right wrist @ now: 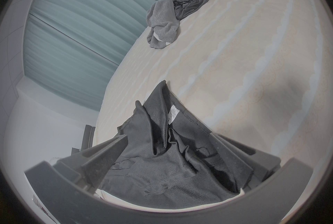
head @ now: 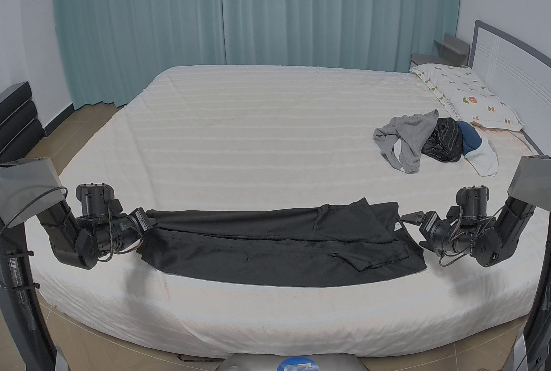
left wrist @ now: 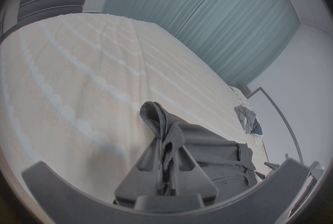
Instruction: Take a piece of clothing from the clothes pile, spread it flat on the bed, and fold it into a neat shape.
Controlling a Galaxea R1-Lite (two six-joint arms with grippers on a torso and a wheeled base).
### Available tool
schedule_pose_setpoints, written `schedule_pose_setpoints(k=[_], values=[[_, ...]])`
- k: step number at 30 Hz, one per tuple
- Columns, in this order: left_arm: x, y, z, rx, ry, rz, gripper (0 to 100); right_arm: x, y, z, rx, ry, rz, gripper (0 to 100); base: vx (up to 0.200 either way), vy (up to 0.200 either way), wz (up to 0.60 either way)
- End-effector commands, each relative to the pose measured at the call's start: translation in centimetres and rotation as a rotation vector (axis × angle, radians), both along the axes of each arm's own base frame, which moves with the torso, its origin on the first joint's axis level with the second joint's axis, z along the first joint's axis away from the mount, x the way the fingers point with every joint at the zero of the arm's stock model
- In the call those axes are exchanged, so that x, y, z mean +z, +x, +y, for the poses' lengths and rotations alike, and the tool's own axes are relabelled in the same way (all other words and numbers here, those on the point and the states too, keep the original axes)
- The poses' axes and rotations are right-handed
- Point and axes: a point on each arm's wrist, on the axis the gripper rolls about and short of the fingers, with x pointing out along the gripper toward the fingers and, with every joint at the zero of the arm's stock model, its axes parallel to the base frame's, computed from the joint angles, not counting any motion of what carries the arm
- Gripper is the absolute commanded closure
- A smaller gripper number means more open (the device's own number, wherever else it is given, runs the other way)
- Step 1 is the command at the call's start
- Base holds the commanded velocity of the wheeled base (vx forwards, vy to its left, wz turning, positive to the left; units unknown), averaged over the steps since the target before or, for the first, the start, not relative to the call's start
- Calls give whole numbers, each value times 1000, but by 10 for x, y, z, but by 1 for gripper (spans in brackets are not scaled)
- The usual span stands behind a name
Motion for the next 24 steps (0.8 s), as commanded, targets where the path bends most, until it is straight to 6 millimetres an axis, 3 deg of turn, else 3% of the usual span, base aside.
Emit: schedule_pose_setpoints(k=[1, 3, 16, 24], values=[[0, 2, 0, 9, -11, -1, 100, 0, 0, 0, 1, 0, -1, 0, -200, 0, 0], [1, 2, 0, 9, -12, -6, 100, 0, 0, 0, 1, 0, -1, 0, -200, 0, 0], [14, 16, -9, 27, -84, -50, 100, 0, 3, 0, -2, 2, -6, 0, 0, 0, 0], [23, 12, -20, 16, -116, -57, 100, -1, 3, -1, -3, 1, -3, 0, 0, -200, 0]])
